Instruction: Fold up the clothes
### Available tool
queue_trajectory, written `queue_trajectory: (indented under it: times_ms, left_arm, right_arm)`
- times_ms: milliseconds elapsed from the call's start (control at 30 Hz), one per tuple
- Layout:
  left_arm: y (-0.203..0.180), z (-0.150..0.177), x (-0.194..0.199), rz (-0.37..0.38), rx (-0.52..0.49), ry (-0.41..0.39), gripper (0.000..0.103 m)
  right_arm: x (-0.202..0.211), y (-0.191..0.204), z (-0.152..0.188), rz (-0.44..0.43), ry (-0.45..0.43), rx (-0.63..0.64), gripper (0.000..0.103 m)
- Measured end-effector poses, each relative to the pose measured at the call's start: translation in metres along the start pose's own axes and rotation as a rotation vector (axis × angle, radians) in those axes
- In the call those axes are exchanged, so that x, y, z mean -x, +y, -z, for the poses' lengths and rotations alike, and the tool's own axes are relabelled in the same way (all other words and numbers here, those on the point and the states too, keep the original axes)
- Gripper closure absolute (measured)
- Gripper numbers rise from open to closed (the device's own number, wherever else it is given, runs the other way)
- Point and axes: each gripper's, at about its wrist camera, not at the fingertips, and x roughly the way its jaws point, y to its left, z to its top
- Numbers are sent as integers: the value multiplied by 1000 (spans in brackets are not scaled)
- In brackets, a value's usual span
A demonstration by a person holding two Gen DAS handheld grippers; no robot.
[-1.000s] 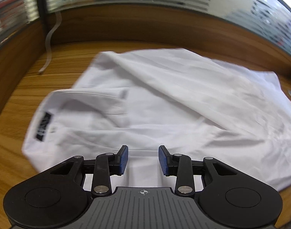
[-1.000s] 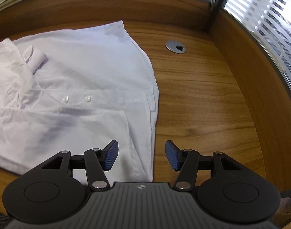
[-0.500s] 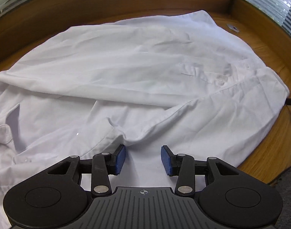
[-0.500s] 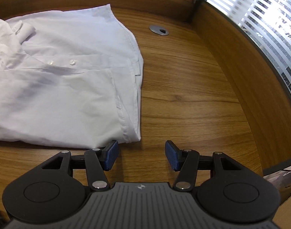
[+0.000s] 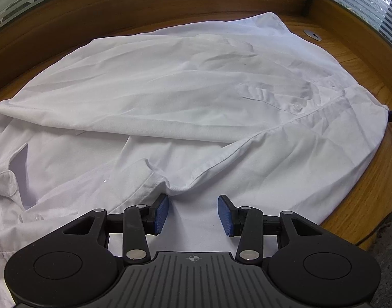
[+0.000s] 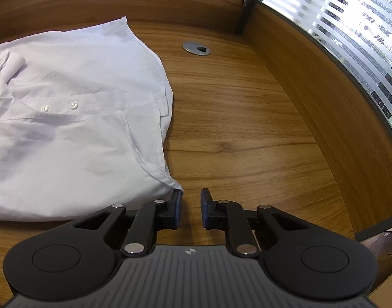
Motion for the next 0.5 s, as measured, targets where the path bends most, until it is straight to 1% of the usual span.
queue_trajectory:
  times_ms: [67,200,267,367,500]
  left_arm:
    - [0,-1,0,-2,0,5,57]
    - [0,-1,0,-2,-13,9,57]
    - [-1,-1,0,-4,-30,9,57]
    - [-1,0,-1,-8,-40,6,56]
    - [-2,2,0,-10,-33,0,56]
  right_arm:
    - [-1,2,0,-16,-4,2,102]
    - [3,3,-1,-33,-32,18,103]
    - [15,-1,-3,-18,-69,33,103]
    - [40,-4,-5,62,-141,90,103]
    - [47,-26,0,57,-91,82,103]
